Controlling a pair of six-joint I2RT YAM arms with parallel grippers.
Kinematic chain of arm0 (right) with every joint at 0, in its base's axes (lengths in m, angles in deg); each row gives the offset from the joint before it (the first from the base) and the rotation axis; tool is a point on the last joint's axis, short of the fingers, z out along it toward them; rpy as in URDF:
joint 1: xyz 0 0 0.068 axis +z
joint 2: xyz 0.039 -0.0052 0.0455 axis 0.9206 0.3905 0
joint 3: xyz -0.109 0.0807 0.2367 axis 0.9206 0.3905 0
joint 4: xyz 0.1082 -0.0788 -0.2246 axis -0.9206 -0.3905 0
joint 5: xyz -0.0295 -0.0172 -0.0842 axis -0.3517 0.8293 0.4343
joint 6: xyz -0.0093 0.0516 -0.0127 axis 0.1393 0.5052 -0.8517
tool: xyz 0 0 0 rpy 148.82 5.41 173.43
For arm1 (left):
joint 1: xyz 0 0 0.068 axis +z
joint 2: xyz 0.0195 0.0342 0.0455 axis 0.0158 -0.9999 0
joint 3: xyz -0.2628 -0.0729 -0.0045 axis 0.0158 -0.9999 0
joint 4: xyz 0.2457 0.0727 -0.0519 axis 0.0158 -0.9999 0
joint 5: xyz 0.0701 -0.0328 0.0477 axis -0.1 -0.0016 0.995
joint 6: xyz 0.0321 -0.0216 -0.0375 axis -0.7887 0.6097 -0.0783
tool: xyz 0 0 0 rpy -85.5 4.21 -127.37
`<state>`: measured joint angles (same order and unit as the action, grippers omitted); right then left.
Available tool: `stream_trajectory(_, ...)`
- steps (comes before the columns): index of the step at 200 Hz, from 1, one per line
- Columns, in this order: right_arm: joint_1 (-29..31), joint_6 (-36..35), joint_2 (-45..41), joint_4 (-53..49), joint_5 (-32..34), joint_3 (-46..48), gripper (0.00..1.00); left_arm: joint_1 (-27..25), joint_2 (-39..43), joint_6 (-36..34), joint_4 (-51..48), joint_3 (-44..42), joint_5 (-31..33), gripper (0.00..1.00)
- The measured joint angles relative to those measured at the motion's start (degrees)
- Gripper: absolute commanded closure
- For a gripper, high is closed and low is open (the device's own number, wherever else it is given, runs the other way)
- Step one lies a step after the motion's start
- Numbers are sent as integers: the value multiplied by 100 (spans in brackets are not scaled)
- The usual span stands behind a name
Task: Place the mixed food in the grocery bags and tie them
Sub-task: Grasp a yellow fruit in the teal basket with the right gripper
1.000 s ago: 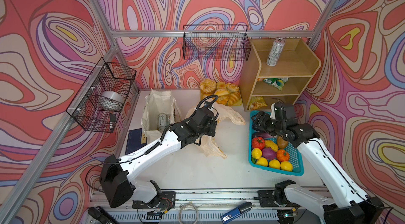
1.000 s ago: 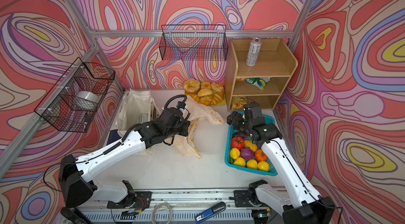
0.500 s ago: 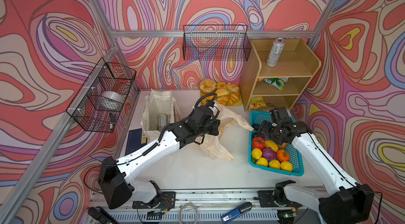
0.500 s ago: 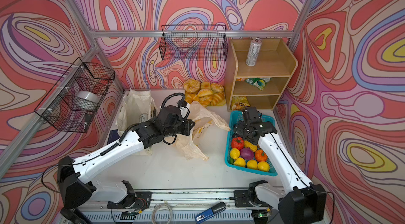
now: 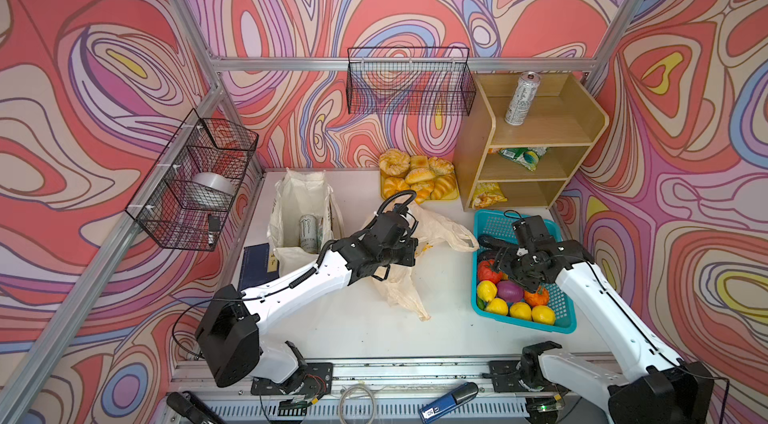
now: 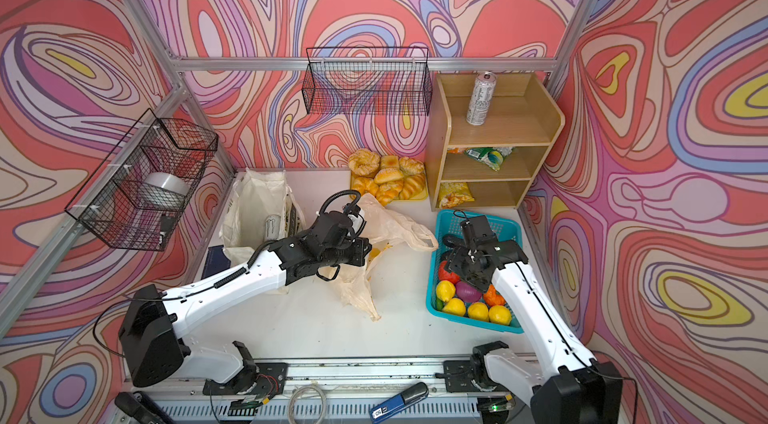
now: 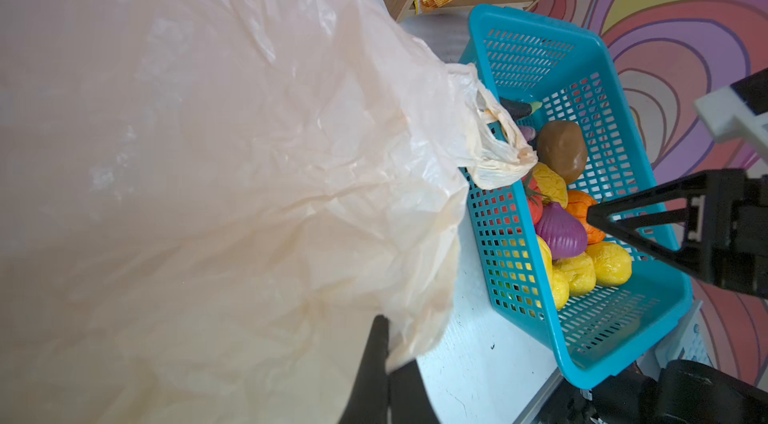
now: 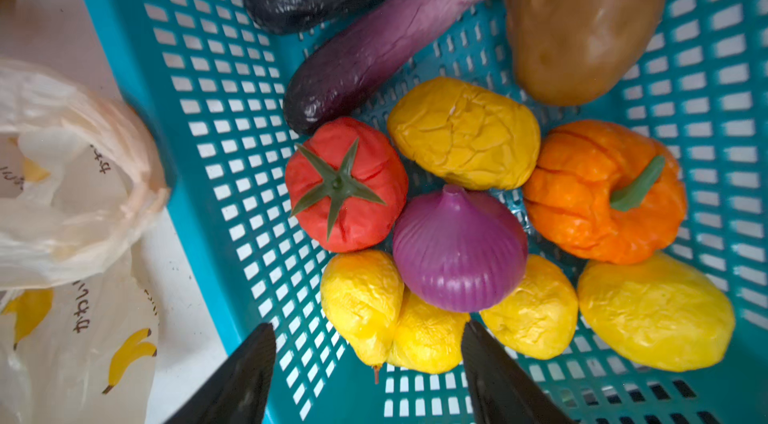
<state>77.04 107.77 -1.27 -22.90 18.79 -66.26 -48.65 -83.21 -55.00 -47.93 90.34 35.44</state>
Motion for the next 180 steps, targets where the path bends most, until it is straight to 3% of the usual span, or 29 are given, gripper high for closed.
stream_trajectory(149,37,17,739,1040,-890,1012,30,0,9,28,225,0,-59,100)
stream_trajectory(180,72,22,848,1241,-918,1078,37,0,9,44,225,0,-59,100)
